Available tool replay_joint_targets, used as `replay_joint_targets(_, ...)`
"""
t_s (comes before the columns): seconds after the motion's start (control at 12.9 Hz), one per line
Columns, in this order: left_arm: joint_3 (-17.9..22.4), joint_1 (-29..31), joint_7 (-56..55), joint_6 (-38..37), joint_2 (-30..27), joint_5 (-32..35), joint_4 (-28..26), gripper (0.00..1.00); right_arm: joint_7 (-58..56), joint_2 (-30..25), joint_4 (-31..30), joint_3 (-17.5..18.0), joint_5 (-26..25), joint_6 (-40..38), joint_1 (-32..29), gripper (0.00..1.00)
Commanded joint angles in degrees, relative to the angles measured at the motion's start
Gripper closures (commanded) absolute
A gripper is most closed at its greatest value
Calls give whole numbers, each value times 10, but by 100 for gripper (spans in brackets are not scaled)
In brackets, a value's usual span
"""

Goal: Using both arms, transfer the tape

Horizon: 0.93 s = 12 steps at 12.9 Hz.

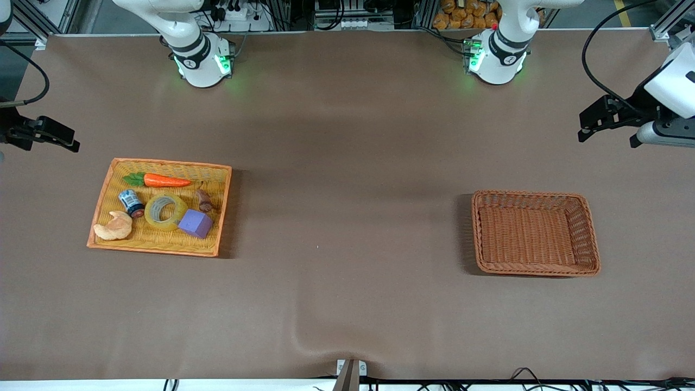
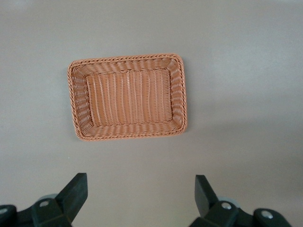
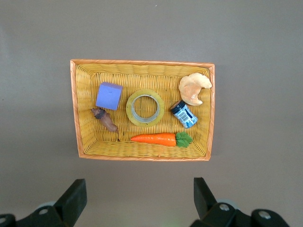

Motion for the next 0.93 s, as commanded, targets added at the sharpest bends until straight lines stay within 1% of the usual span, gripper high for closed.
replay_joint_targets(0.0,-3,0,0,-2,1,14,7,0,10,4,12,3,-8,-6,-2,0)
replay_joint_targets(0.85,-2,5,0,-2,3,13,8,0,12,2,14,2,-1,-9,-4,0)
